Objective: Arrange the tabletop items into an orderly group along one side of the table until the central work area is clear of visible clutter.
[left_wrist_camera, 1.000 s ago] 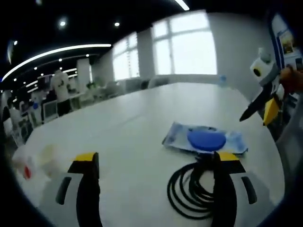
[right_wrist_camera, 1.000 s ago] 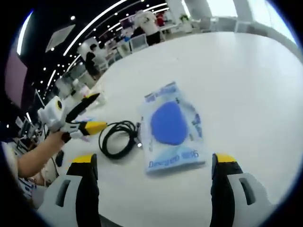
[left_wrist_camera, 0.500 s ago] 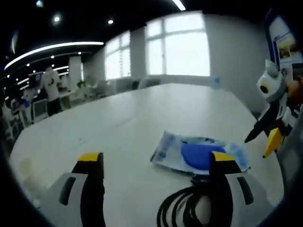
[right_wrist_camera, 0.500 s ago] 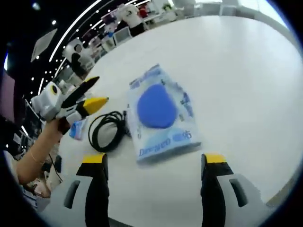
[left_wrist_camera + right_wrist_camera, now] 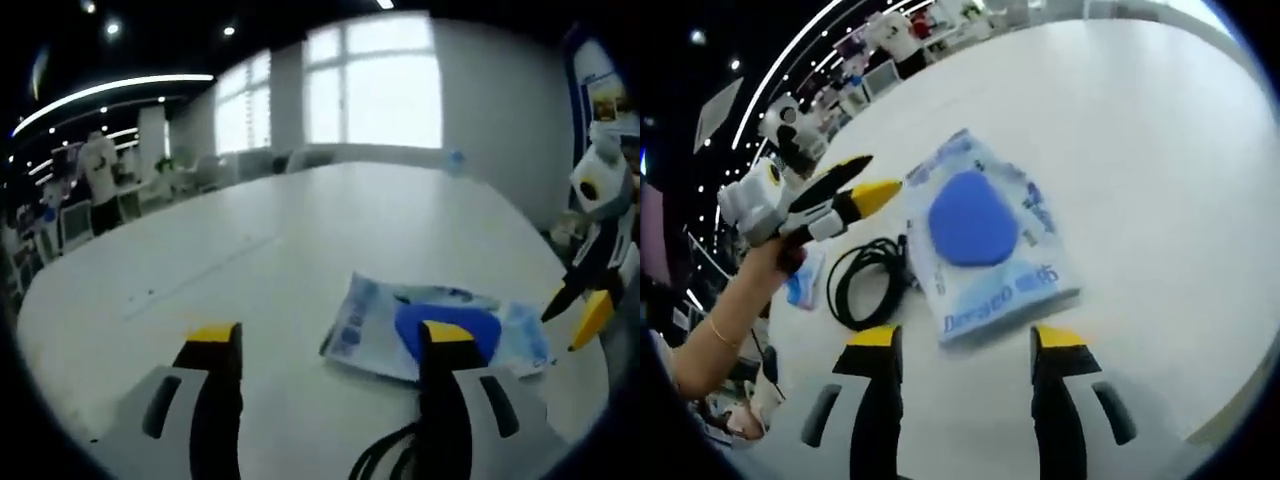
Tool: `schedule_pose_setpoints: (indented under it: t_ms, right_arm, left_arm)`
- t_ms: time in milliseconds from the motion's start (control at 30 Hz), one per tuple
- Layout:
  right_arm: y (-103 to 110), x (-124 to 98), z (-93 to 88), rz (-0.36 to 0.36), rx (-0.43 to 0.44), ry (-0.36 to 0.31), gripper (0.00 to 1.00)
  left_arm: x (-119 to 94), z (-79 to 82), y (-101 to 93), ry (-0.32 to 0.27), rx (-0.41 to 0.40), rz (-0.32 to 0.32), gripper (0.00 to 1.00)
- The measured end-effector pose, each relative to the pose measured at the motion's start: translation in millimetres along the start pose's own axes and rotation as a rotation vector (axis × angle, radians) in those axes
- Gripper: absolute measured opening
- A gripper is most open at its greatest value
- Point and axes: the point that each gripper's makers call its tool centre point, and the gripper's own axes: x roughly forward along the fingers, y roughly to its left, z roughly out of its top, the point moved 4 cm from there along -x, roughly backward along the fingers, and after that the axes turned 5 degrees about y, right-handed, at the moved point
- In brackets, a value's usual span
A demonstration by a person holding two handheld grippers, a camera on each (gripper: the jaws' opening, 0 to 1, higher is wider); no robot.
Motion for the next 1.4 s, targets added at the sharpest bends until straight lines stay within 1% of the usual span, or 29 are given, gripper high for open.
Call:
schedule_pose_setpoints:
  t_ms: [67,100,133,200,233,300,333,367,400,433,500,533,600,667,700,733,767,900,1000,1100,1200,1267,1333,1400]
  right_arm:
    - [1.4,0.8,0.6,-0.001,0.008,-0.017,0.41]
    - [1.2,0.8,1.6,-0.019,-0.002,-0.036,0.36]
    - [1.8,1.1,1.2,-0.024,-0.011,-0.039,0.34]
    - [4.3,3.0,0.1,-0.017,0.008,-0.044,0.34]
    - [5.6,4.2,-0.6,-0.011,0.014,-0.045,0.35]
    - [7.7,7.3,-4.6,-0.008,0.020,-0.034,0.33]
    - [8.8,9.0,-7.4,-0.006,0.012,-0.021,0.32]
    - [10.7,10.1,-9.0,0.008,0.007,-0.011,0.32]
    - [14.5,11.6,-9.4,0.034,0.026,-0.013,0.32]
    - [15.4,12.1,-9.9,0.039,0.035,-0.011,0.32]
    - [14.2,12.6,-10.2,0.024,0.021,-0.012,0.32]
    - [12.4,12.6,-9.7,0.010,0.007,-0.016,0.31]
    - [8.9,12.4,-9.3,0.003,0.030,-0.023,0.29]
    - [6.6,11.5,-9.9,0.018,0.075,-0.029,0.26]
    - [6.4,10.9,-9.0,0.026,0.115,-0.043,0.24]
    - [5.6,10.3,-7.8,0.039,0.150,-0.055,0.22]
    - [4.2,9.9,-6.8,0.055,0.186,-0.062,0.21]
    - [-2.4,9.2,-8.8,0.039,0.202,-0.057,0.20]
    - [-1.0,11.1,-10.4,0.066,0.243,-0.052,0.17]
    - [-3.8,13.7,-15.2,0.065,0.270,-0.040,0.16]
    - [-2.8,14.3,-12.7,0.081,0.305,-0.068,0.15]
    - [-3.3,15.1,-13.4,0.069,0.286,-0.067,0.16]
    - [-2.7,16.5,-14.5,0.068,0.285,-0.065,0.16]
    - [-0.9,17.6,-14.6,0.074,0.284,-0.069,0.14]
  left_arm:
    - [4.8,-0.6,1.2,0.011,-0.006,-0.009,0.65]
    - [7.3,-1.4,1.6,0.019,-0.010,-0.016,0.63]
    - [11.4,-2.3,2.5,0.030,-0.019,-0.023,0.63]
    - [16.3,-2.3,1.7,0.035,-0.025,-0.036,0.61]
    - [18.4,-2.9,2.0,0.038,-0.026,-0.038,0.59]
    - [22.4,-7.5,1.7,0.070,-0.005,-0.046,0.55]
    - [24.9,-10.2,1.1,0.087,0.005,-0.053,0.51]
    - [26.4,-12.0,1.0,0.096,0.012,-0.053,0.47]
    - [27.8,-13.2,1.1,0.102,0.018,-0.052,0.45]
    - [29.3,-15.7,0.9,0.120,0.039,-0.058,0.43]
    - [30.8,-17.6,0.6,0.129,0.052,-0.066,0.42]
    - [31.7,-19.1,1.0,0.136,0.045,-0.073,0.42]
    - [32.1,-21.3,2.0,0.151,0.039,-0.074,0.39]
    - [32.1,-22.0,2.6,0.157,0.040,-0.074,0.32]
    - [30.5,-18.2,2.2,0.147,0.027,-0.073,0.25]
    - [30.5,-17.2,1.4,0.146,0.034,-0.070,0.16]
    - [31.9,-16.9,0.5,0.146,0.046,-0.071,0.13]
    - [36.5,-18.9,-2.5,0.164,0.052,-0.086,0.14]
    - [38.4,-19.5,-4.9,0.178,0.059,-0.105,0.13]
    - [40.0,-20.4,-5.1,0.205,0.057,-0.111,0.12]
    - [41.0,-20.8,-6.7,0.228,0.073,-0.113,0.11]
    - [41.6,-21.3,-7.8,0.241,0.077,-0.114,0.10]
    - [41.6,-21.4,-9.5,0.254,0.109,-0.114,0.10]
    - [41.3,-21.4,-10.5,0.261,0.118,-0.110,0.09]
